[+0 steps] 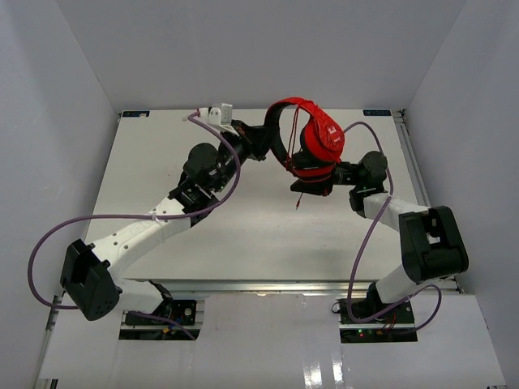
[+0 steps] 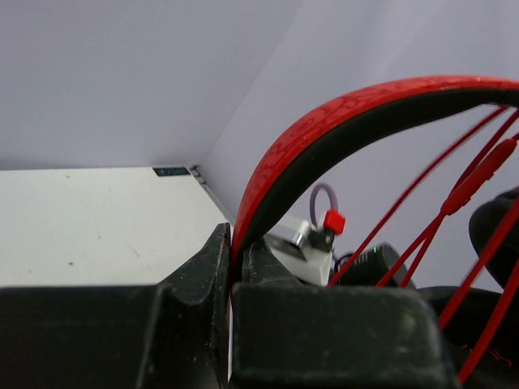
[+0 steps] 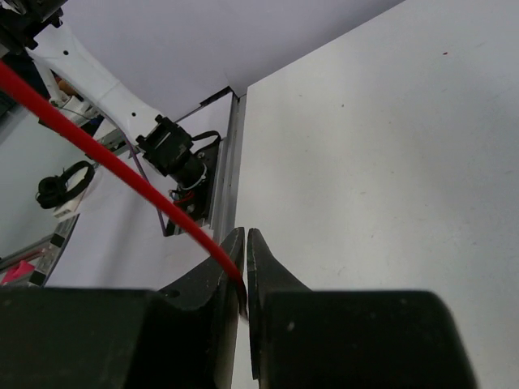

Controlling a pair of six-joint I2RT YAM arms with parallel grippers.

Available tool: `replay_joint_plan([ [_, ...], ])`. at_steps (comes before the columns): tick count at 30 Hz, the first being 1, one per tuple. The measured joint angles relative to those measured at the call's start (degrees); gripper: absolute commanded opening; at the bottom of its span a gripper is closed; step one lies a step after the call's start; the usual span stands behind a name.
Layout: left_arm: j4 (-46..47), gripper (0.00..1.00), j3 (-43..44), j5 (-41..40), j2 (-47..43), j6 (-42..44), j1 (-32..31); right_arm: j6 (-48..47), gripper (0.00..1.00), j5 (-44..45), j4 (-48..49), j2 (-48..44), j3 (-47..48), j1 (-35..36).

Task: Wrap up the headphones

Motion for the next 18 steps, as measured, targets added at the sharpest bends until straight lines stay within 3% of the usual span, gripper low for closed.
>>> replay_joint_plan([
  [5,1.24,0.00,2.65,-12.67,1.53,-2.10,-0.98,5.03,0.08,0.16,5.59,-0.18,-2.06,0.76],
  [8,-0.35,0.00,3.58,-20.53,2.91,-2.32,-1.00,2.43,0.08,1.28,2.15,-3.37,-3.20,1.08],
  [13,-5.78,0.00,7.16,-32.17,7.55,-0.60,-0.96,-21.72,0.08,9.30,-25.52,-14.51,-0.44,4.61],
  [18,-12.51,0.00,10.94,-36.66,14.66,4.43,-0.79,-45.94,0.08,24.44,-52.50,-20.08,7.14,12.17],
])
